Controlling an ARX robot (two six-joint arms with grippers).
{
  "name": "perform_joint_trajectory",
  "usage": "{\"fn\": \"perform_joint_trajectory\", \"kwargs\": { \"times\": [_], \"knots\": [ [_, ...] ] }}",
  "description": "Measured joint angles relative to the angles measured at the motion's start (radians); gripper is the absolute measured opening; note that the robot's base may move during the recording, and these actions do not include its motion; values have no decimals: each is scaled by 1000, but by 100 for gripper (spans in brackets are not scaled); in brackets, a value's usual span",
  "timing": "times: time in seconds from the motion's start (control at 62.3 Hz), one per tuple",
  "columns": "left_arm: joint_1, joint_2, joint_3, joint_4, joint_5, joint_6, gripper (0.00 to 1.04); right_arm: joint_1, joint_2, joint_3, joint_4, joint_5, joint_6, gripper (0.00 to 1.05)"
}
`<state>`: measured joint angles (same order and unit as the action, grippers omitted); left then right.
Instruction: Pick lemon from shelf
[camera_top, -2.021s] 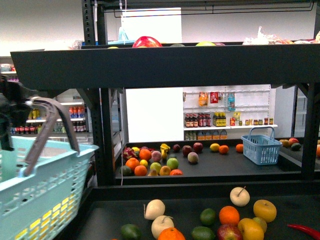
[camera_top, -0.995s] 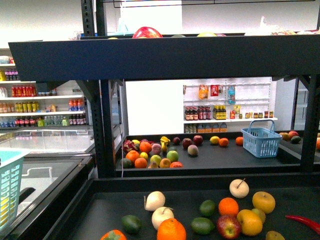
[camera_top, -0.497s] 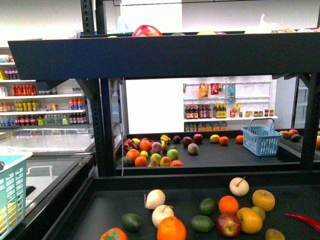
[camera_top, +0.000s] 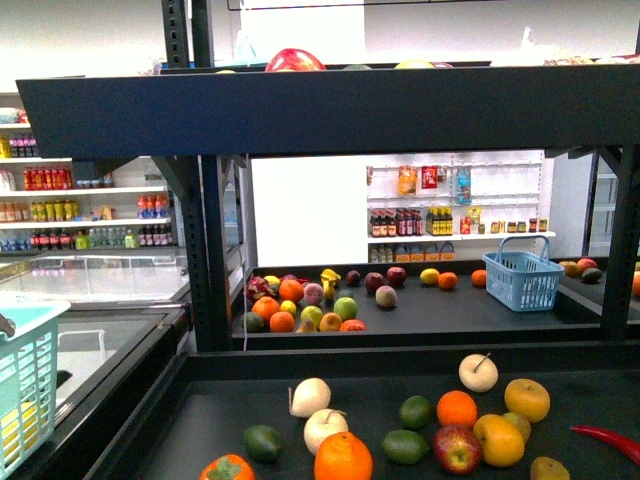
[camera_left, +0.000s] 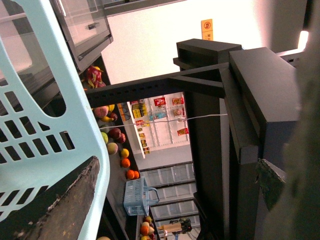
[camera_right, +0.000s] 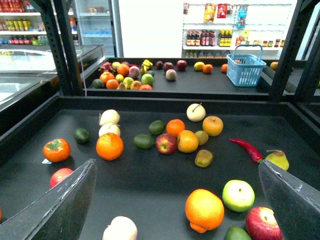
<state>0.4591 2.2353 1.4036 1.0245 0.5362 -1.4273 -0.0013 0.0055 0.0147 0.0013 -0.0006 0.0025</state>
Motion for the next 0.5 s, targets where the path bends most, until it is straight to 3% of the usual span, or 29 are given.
{"fn": "perform_joint_trajectory", "kwargs": {
  "times": [0.497],
  "knots": [
    [51,-160,-92,-133,34,40,97,0,0,0,0,0,0,97]
  ]
}}
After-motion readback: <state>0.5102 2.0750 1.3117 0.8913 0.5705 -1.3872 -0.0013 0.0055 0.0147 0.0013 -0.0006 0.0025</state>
